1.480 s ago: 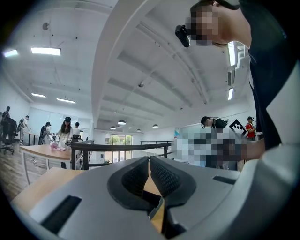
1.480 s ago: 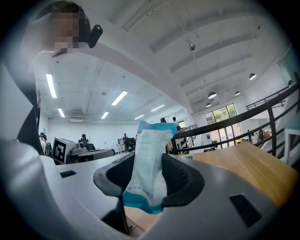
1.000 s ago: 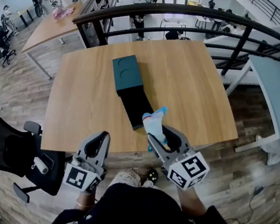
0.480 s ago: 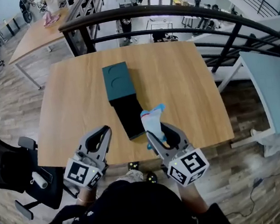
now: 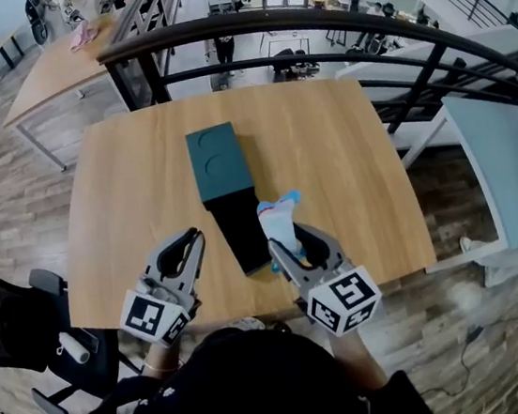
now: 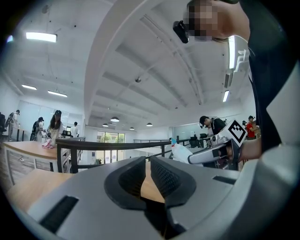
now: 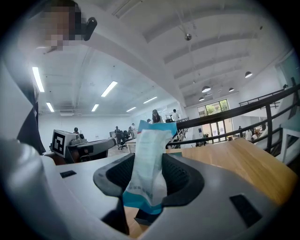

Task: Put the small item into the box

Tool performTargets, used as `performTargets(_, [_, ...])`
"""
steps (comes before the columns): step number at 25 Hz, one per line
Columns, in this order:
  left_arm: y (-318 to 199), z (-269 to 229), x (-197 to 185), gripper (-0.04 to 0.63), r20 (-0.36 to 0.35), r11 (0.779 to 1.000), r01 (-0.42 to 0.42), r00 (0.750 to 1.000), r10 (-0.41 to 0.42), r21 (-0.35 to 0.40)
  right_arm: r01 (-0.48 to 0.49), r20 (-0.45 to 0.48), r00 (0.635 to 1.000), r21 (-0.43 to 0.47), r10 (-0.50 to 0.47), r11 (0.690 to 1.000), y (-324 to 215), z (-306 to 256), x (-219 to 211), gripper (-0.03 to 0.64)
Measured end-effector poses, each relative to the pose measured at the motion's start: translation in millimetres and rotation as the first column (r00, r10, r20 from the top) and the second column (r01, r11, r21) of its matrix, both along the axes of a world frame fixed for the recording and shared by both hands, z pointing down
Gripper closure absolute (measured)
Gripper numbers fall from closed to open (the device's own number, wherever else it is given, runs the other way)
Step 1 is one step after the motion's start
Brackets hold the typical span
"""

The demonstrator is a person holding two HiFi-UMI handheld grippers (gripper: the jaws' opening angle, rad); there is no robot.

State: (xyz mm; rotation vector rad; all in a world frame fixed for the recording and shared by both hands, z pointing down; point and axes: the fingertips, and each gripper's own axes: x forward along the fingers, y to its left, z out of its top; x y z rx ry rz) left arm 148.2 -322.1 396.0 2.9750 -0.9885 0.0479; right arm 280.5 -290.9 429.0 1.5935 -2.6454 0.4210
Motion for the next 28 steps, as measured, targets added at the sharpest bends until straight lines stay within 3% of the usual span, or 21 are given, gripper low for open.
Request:
performTargets(7, [-28, 7, -5, 0.572, -0.044, 1.000, -0.001, 0.999, 0.001, 0.002, -0.001, -0.016, 1.000, -0.043, 0.000, 0.999, -28, 21, -5, 0.430])
performTargets(28, [-75, 43, -26, 0.571, -0.034, 0.999, 0.000, 0.999, -0.001, -0.050, -0.008, -0.076, 0.997, -0.234, -0.010, 0.972, -68, 91, -27, 0.430])
